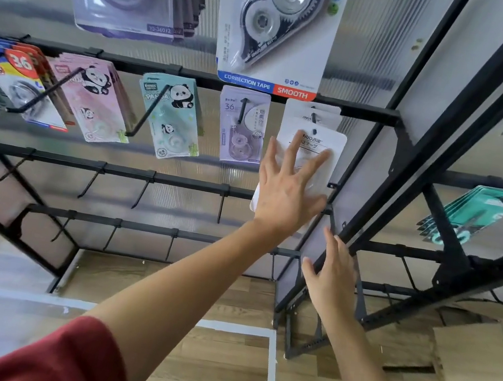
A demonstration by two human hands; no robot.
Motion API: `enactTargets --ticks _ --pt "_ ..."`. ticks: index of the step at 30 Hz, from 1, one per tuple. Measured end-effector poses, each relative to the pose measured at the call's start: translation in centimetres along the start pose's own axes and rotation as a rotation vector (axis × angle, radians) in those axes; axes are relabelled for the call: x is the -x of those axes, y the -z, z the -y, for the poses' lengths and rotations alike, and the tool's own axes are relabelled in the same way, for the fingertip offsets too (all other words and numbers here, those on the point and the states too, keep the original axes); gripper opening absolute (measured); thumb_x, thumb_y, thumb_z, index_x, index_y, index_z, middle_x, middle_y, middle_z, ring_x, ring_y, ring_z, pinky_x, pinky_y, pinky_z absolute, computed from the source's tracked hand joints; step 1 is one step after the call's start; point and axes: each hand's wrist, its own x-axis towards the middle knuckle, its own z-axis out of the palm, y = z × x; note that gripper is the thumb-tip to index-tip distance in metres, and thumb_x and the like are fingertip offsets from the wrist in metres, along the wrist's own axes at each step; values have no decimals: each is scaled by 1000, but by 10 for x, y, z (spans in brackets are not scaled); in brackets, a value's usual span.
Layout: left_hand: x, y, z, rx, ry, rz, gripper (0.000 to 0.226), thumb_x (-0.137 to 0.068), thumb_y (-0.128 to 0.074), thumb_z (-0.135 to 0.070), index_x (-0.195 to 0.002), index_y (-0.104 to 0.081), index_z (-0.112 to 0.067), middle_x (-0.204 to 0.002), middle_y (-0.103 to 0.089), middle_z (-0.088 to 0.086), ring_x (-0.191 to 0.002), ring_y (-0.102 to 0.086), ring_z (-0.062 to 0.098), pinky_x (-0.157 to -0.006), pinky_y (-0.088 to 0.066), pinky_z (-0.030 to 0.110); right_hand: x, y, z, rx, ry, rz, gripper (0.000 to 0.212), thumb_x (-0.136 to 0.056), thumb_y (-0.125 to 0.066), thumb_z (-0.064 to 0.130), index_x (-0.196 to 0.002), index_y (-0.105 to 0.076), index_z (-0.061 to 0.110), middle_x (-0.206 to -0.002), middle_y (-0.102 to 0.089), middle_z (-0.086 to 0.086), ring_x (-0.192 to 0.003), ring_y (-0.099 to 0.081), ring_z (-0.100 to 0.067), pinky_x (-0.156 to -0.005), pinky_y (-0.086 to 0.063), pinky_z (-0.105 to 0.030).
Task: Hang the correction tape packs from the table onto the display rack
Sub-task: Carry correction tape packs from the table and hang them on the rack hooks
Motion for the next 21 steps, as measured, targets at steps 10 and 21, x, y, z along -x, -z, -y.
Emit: enactTargets --ticks 10,21 --pt "6 -15 -10 4 48 -8 72 -88 -59 -41 -149 -22 -38 -161 5 1 -144 14 38 -116 -2 48 -4 -1 -1 -18 -8 34 67 -92 -59 29 -149 -25 19 -152 -31 -11 -139 -30 -28 -111 -31 -47" --pt "-56 -26 0 -100 142 127 78 -92 -53 -42 -151 -3 -39 -158 22 2 -142 22 40 -105 20 45 -9 -10 -3 -82 36 -5 66 -84 -70 17 -142 -40 9 -142 -44 -19 -130 -44 -36 -104 -36 -51"
